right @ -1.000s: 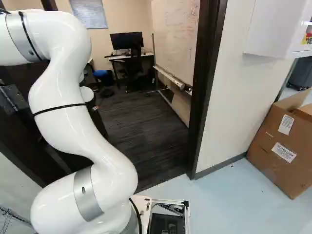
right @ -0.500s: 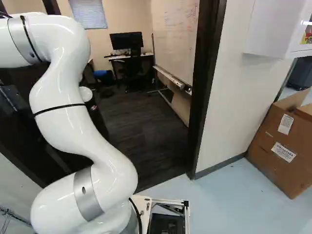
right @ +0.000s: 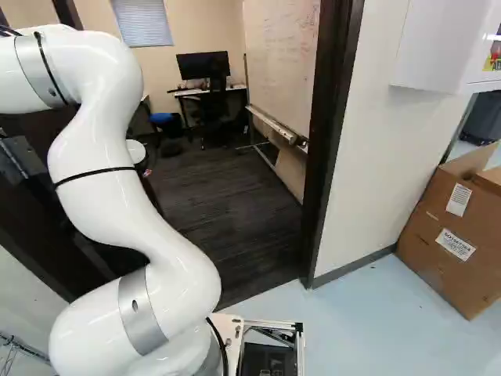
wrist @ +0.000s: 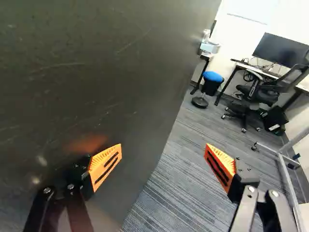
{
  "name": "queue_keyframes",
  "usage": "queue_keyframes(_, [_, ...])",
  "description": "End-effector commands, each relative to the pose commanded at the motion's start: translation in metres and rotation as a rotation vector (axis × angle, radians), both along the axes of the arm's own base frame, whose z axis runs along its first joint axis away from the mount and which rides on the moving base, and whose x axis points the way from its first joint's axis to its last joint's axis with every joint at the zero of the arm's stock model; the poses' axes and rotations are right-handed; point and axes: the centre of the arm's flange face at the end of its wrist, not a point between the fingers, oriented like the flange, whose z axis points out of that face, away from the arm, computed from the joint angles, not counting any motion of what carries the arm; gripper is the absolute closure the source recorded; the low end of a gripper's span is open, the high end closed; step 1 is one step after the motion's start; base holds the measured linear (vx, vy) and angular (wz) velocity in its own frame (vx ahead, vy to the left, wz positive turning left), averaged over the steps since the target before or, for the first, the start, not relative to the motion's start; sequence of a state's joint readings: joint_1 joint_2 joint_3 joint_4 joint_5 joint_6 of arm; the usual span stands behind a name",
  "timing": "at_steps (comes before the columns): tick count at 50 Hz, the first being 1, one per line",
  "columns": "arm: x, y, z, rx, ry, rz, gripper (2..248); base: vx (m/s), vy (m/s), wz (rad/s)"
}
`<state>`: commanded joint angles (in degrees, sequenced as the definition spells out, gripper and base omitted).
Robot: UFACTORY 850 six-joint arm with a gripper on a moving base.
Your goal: Open the door and move inside
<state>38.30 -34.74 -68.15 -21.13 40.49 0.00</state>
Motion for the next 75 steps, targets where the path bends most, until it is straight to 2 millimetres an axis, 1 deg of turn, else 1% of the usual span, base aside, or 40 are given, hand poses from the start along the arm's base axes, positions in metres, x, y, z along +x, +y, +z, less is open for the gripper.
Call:
queue_keyframes(27, [0.000, 0.001, 0.000, -0.001, -0.001, 0.003, 3, 0.000, 0.000, 0.000])
queue_keyframes(50, [0.000, -0.014, 0.001, -0.005, 0.005, -0.015, 3, 0.000, 0.000, 0.000])
queue_keyframes(75, [0.000, -0.024, 0.002, -0.008, 0.009, -0.028, 3, 0.000, 0.000, 0.000])
